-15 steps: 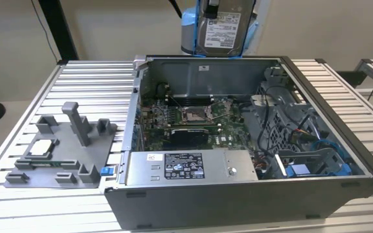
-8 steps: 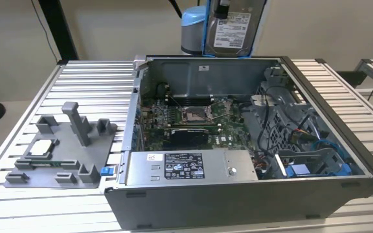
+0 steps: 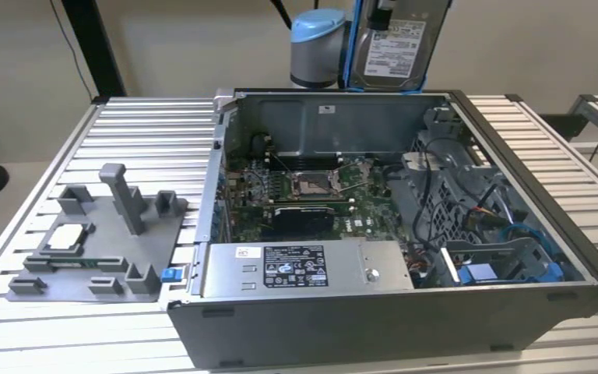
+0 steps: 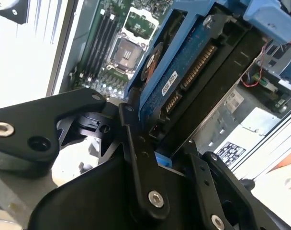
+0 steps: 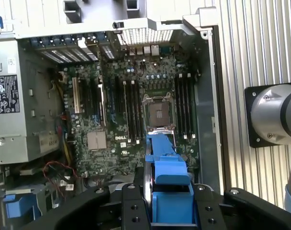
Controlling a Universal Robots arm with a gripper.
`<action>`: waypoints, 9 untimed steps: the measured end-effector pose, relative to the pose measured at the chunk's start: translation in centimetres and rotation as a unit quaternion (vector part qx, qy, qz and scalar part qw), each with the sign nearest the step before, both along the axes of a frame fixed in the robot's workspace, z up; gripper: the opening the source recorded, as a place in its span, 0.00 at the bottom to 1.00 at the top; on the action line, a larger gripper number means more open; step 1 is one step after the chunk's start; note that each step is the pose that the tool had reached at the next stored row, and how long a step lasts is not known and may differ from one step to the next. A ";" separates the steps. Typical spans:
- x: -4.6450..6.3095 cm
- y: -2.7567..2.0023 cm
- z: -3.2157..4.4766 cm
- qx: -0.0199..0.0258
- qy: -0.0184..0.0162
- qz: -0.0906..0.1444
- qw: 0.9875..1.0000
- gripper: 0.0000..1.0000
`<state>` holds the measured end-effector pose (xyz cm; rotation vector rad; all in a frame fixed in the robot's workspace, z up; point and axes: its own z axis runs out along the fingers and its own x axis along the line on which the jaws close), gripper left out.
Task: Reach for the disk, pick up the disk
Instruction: 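Pick up the disk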
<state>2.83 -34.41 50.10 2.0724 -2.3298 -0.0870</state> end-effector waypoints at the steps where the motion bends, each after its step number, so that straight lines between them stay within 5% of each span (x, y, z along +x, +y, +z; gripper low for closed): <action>1: 0.3 0.00 0.00 0.000 0.000 0.000 1.000 0.00; 9: 2.8 0.00 0.00 0.000 0.000 0.000 1.000 0.00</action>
